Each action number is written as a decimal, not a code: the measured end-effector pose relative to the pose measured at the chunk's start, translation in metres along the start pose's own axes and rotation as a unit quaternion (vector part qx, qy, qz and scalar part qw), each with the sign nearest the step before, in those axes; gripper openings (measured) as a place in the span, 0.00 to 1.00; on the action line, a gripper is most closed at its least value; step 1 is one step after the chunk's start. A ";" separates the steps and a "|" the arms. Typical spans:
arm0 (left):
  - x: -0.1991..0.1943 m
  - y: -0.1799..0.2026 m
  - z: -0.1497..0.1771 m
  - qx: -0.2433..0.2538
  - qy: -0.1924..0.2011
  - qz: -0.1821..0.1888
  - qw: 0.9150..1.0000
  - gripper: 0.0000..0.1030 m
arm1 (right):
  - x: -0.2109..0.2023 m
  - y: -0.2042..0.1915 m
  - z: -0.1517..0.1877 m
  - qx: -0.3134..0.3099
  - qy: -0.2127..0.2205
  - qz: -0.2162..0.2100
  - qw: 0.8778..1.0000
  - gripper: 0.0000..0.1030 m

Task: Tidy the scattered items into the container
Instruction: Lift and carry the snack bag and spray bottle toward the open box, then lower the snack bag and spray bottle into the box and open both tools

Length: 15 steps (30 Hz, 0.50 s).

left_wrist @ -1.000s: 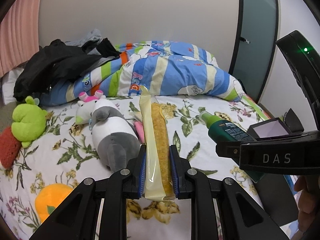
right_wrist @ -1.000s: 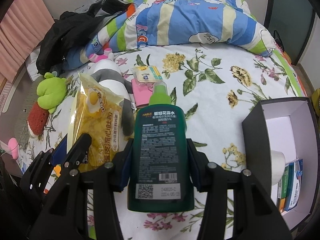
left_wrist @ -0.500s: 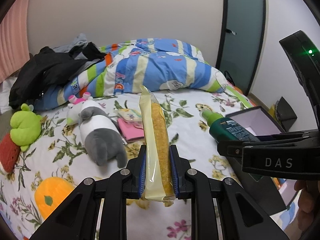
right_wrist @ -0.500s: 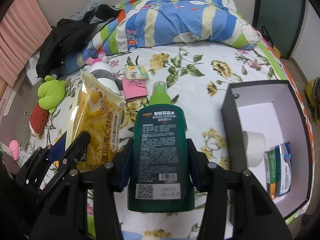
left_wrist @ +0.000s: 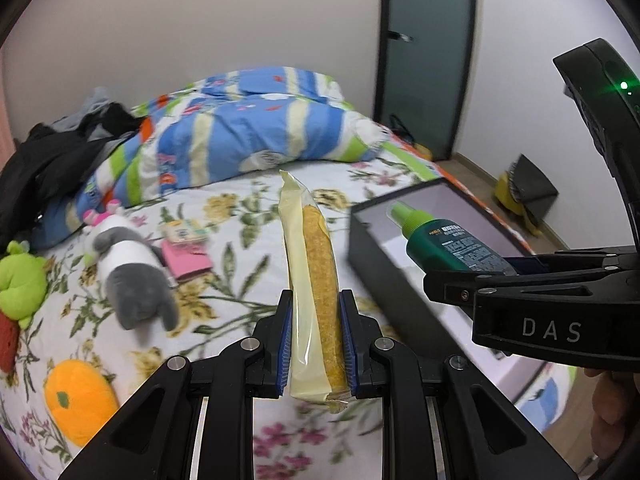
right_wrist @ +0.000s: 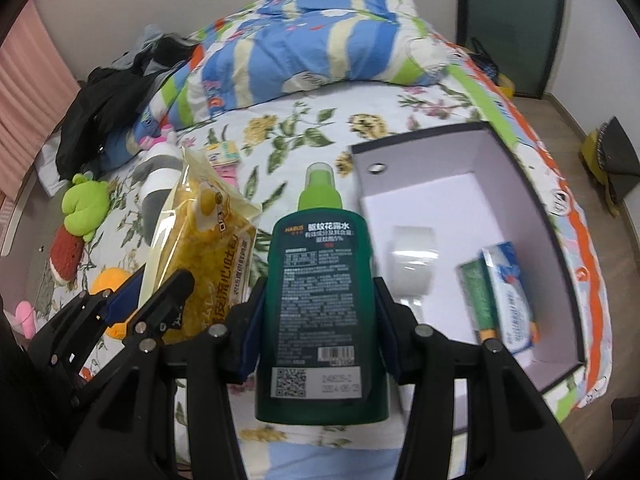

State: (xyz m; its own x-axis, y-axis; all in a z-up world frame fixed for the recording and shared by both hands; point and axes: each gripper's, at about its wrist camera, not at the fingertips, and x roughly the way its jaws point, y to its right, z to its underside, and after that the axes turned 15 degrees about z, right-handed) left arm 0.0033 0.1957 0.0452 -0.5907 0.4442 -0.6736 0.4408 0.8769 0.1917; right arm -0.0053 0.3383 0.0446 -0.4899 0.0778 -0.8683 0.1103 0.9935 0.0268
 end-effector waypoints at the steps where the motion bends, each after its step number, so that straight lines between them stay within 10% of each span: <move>1: 0.003 0.007 -0.001 0.004 -0.002 0.005 1.000 0.20 | -0.001 0.008 0.001 0.004 0.000 0.004 1.000 0.48; 15: 0.054 0.110 -0.022 0.040 -0.033 0.075 0.996 0.20 | -0.002 0.124 0.022 0.061 -0.011 0.062 0.996 0.48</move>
State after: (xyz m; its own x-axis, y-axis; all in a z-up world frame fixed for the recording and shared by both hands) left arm 0.0051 0.3196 0.0459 -0.4695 0.5540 -0.6875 0.5754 0.7826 0.2377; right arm 0.0279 0.4595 0.0386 -0.4461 0.1964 -0.8732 0.2744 0.9586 0.0755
